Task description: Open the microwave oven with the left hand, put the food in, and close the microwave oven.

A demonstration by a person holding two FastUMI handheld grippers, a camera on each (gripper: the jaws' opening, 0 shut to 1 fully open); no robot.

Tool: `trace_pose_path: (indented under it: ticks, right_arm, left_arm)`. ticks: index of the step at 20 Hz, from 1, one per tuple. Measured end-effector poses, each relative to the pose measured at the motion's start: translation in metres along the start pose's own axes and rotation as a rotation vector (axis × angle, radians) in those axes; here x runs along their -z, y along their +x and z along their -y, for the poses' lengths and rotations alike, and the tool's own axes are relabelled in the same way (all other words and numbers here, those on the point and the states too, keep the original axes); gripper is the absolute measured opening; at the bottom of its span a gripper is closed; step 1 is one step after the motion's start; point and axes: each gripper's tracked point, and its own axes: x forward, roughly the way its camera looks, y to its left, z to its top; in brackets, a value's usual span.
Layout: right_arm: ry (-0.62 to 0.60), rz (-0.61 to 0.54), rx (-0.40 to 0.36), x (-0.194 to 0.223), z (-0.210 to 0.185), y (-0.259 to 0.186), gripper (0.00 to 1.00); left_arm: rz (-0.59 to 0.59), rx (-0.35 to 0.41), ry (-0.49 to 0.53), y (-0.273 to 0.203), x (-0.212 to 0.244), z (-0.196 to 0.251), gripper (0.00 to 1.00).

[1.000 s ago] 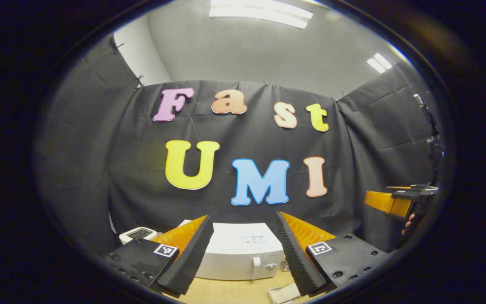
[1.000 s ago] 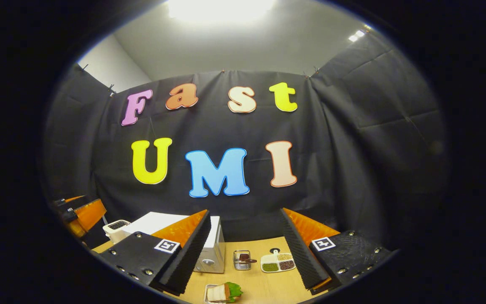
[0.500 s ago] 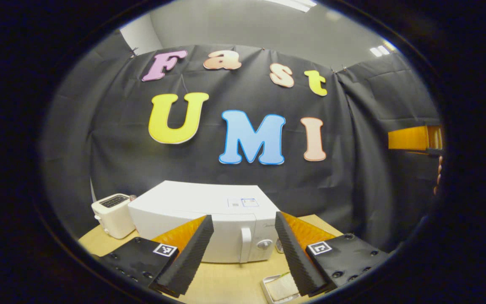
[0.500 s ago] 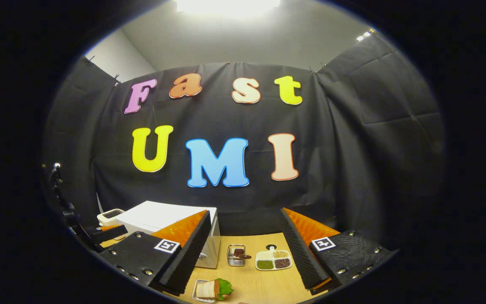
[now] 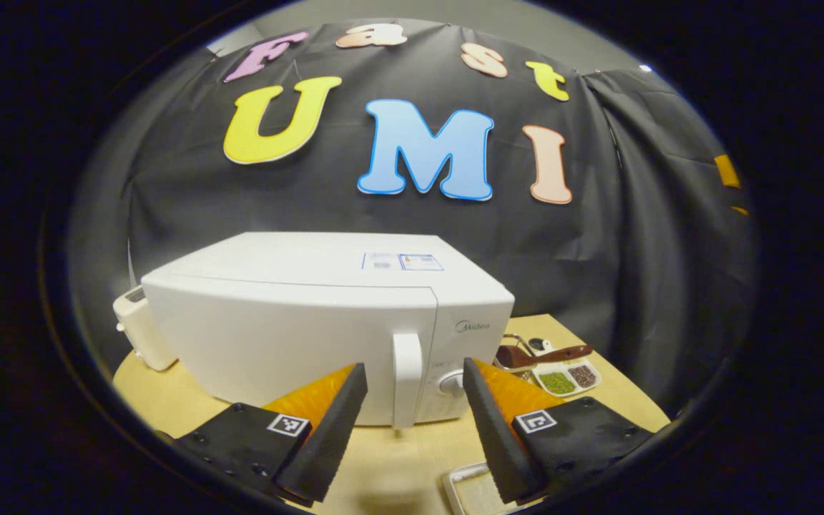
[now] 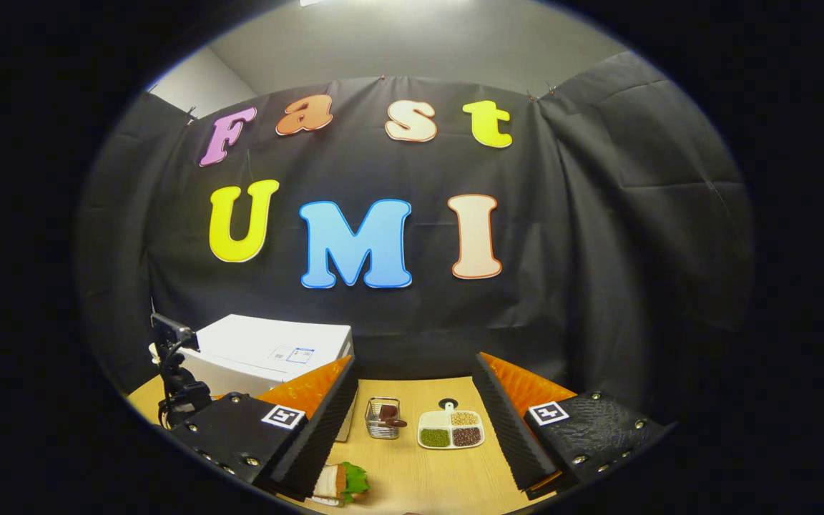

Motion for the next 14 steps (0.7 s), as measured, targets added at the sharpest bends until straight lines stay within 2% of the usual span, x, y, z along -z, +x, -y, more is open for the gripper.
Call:
trace_pose_path:
  ticks: [2,4,5,7,8,9,14]
  right_arm:
    - [-0.003,-0.007,0.008,0.002,0.003,0.003,0.98]
    - [-0.008,-0.011,0.012,0.004,0.004,0.005,0.98]
    - [-0.010,-0.013,0.013,0.005,0.004,0.005,0.98]
    - [-0.001,-0.028,0.013,0.010,0.003,0.007,0.98]
    - [0.005,-0.033,0.012,0.012,0.003,0.007,0.98]
    - [0.007,-0.039,0.012,0.013,0.002,0.007,0.98]
    - [0.003,-0.038,-0.001,0.014,-0.006,0.005,0.98]
  left_arm:
    - [-0.030,-0.018,-0.016,0.013,0.010,-0.008,0.85]
    - [-0.052,-0.027,-0.026,0.024,0.020,-0.013,0.71]
    - [-0.056,-0.006,-0.045,0.028,0.021,-0.011,0.76]
    - [-0.059,0.020,-0.052,0.033,0.022,-0.001,0.55]
    - [-0.058,0.008,-0.015,0.034,0.020,0.000,0.39]
    - [-0.065,0.006,0.020,0.033,0.019,-0.001,0.38]
    - [-0.099,0.006,0.107,0.032,0.023,0.000,0.10]
